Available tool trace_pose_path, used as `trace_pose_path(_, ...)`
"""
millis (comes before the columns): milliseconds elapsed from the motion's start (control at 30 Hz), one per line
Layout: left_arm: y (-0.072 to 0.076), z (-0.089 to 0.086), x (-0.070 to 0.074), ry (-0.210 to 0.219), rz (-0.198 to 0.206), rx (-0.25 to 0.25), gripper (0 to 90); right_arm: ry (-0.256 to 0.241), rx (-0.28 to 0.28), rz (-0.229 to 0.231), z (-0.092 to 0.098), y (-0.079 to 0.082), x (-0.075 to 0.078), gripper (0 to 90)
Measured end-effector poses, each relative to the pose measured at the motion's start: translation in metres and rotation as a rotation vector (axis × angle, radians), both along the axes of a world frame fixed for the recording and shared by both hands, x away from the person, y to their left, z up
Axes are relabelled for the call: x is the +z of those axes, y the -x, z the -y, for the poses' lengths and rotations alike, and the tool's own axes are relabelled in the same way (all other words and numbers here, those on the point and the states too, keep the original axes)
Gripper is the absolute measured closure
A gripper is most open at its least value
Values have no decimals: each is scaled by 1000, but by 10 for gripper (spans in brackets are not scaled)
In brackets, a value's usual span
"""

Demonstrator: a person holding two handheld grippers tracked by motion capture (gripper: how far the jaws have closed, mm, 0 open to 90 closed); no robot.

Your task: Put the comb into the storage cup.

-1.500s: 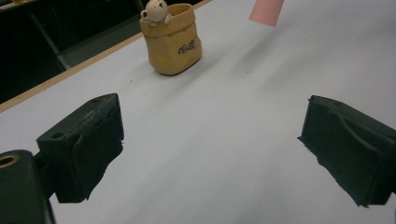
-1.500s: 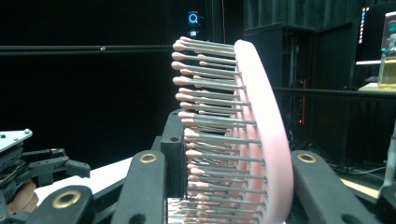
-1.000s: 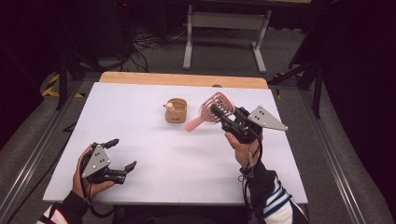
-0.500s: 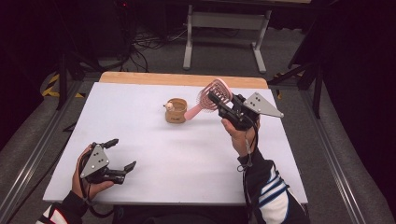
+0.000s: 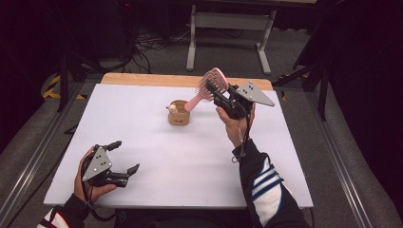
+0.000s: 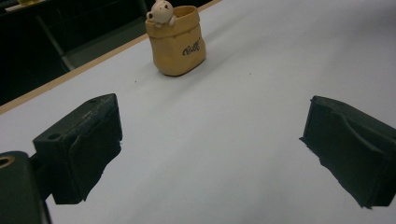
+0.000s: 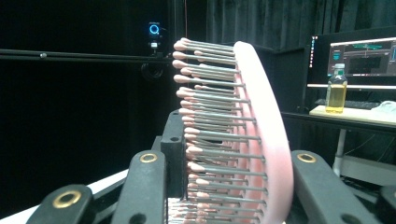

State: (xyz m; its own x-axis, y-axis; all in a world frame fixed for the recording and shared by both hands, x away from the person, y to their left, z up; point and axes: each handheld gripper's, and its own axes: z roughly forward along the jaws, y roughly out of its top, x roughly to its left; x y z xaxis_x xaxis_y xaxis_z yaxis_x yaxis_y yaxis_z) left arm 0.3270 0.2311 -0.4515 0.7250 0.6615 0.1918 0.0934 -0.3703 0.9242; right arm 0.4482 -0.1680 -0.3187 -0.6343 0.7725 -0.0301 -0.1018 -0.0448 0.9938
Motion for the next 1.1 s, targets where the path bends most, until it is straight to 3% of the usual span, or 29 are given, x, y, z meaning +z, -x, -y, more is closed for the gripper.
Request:
trace_pose_path(233, 0, -2, 1, 5, 3, 6, 57, -26, -12, -10, -12, -11, -1, 638)
trace_pose_path(567, 0, -3, 2, 6, 3, 0, 57, 1, -33, -48, -28, -26, -15, 637)
trace_pose_path(967, 0, -3, 2, 8, 0, -3, 57, -17, -57, -79, -35, -32, -23, 637)
trace_pose_path(1000, 0, -3, 2, 4, 1, -1, 57, -2, -33, -76, -35, -32, -24, 637)
trace_pose_path(1100, 0, -3, 1, 8, -1, -3, 57, -4, -30, -86, -38, -32, -27, 637)
